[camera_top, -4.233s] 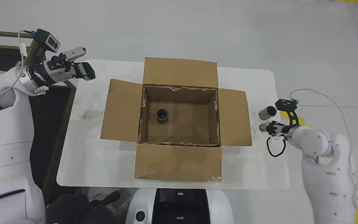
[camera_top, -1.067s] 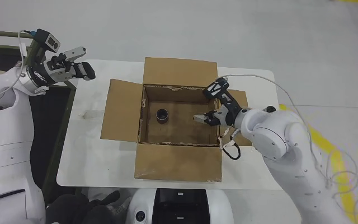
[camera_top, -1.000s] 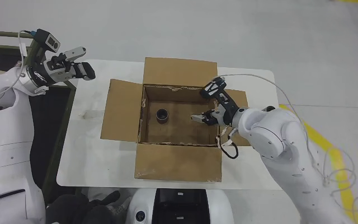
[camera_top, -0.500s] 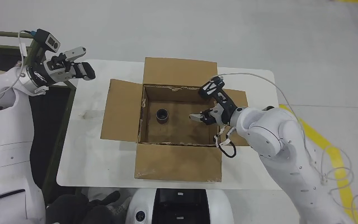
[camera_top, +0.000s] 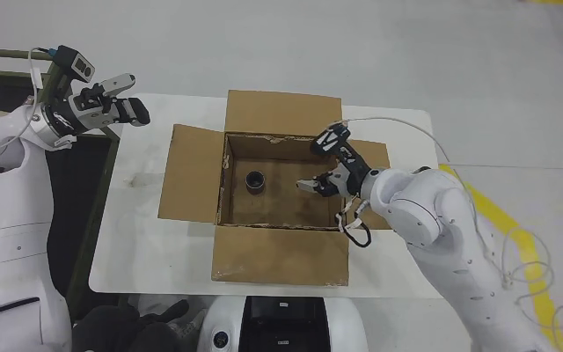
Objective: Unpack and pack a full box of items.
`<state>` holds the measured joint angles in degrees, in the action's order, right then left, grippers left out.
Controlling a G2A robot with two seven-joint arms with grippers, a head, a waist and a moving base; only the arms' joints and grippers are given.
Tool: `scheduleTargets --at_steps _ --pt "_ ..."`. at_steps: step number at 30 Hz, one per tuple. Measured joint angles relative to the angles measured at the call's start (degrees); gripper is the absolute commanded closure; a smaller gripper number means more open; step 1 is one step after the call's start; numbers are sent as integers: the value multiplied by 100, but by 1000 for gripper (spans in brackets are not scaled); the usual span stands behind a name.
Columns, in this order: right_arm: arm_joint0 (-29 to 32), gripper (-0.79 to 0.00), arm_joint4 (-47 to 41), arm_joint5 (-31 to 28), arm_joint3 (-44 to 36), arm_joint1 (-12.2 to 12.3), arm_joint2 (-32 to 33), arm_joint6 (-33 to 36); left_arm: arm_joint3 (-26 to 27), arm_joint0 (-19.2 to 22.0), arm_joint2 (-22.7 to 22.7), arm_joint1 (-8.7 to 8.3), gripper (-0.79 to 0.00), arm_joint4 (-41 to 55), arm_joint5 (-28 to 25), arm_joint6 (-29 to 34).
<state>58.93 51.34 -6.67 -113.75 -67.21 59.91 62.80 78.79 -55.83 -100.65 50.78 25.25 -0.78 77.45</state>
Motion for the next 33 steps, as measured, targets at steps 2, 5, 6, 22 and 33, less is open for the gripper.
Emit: scheduleTargets --at_steps 2,5,6,22,33 --pt "-212 -785 -173 -236 269 -33 -136 3 0 0 0 0 -785 0 0 0" --pt "-600 -785 -416 -623 745 -110 -451 -50 0 0 0 0 -785 0 0 0" --pt "-721 -785 -485 -740 896 -138 -558 -86 0 0 0 0 -785 0 0 0" --pt "-2204 -785 -570 -1318 3206 -819 -2372 -919 0 0 0 0 -785 0 0 0" --pt "-2994 -785 -595 -1438 4552 -1487 -3275 -1295 0 0 0 0 -785 0 0 0"
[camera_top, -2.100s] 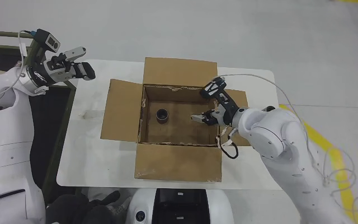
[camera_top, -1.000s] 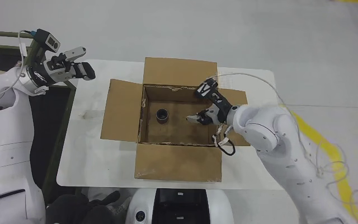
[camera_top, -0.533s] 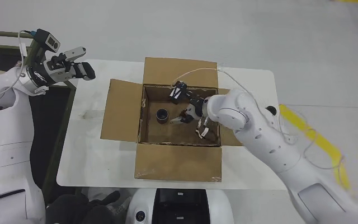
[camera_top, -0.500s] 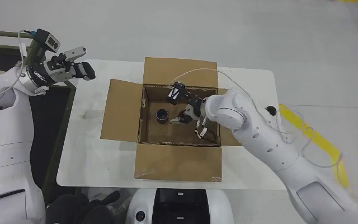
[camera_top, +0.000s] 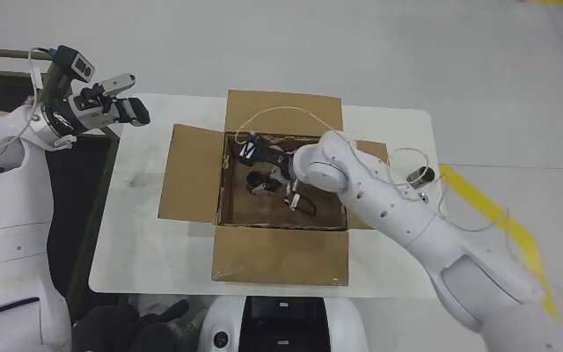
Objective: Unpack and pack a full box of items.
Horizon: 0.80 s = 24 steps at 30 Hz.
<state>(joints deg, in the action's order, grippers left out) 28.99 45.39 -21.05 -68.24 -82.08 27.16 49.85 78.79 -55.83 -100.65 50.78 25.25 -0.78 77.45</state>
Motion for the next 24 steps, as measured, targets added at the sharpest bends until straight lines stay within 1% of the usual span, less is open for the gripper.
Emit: scheduleTargets --at_steps 9,21,22,23,24 --pt "-353 -785 -184 -318 944 -504 -458 39 0 0 0 0 -785 0 0 0" --pt "-549 -785 -128 -497 1840 -1033 -765 -69 0 0 0 0 -785 0 0 0" --pt "-560 -770 -127 -515 1899 -1065 -773 -81 0 0 0 0 -785 0 0 0" --pt "-574 -600 -127 -540 1974 -1104 -781 -96 0 0 0 0 -785 0 0 0" --pt "-584 -391 -127 -558 2028 -1132 -784 -108 0 0 0 0 -785 0 0 0"
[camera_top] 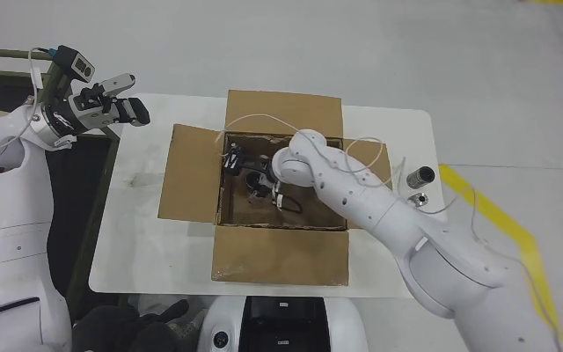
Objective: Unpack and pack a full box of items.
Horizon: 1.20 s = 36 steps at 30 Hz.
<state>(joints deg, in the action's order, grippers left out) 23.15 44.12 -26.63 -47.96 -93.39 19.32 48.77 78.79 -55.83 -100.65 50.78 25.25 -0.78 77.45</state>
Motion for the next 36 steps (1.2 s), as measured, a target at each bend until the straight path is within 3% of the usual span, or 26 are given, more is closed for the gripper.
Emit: scheduleTargets --at_steps 1,4,5,13,19,28,36 --pt "-9 -345 2 -15 52 -25 -1 -14 0 0 0 0 -785 0 0 0" --pt "-41 -12 3 -60 194 -95 17 -68 0 0 0 0 -785 0 0 0" --pt "-51 0 7 -72 226 -111 25 -78 0 0 0 0 -785 0 0 0" --pt "-107 0 142 -81 282 -155 152 -111 0 0 0 0 -785 0 0 0" --pt "-49 0 269 -8 -85 -28 385 -55 0 0 0 0 -785 0 0 0" --pt "375 0 476 -70 -1271 427 1033 251 0 0 0 0 -785 0 0 0" --pt "1132 0 718 -106 -2750 918 1826 822 0 0 0 0 -785 0 0 0"
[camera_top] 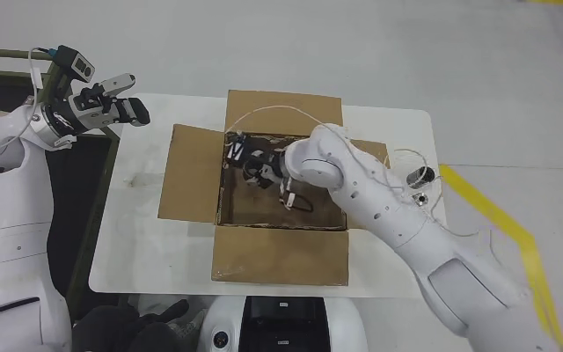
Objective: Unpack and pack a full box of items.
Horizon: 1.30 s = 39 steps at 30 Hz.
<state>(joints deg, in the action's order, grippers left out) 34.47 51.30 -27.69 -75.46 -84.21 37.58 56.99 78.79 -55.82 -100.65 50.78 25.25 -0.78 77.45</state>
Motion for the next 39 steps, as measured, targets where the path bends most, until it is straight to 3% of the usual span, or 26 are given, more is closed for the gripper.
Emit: scheduleTargets --at_steps 8,21,39 --pt "797 0 65 -54 -1372 384 794 665 0 0 0 0 -785 0 0 0" --pt "1870 0 126 -113 -2812 799 1920 1018 0 0 0 0 -785 0 0 0" --pt "3539 0 84 12 -4381 1246 3643 948 0 0 0 0 -785 0 0 0"
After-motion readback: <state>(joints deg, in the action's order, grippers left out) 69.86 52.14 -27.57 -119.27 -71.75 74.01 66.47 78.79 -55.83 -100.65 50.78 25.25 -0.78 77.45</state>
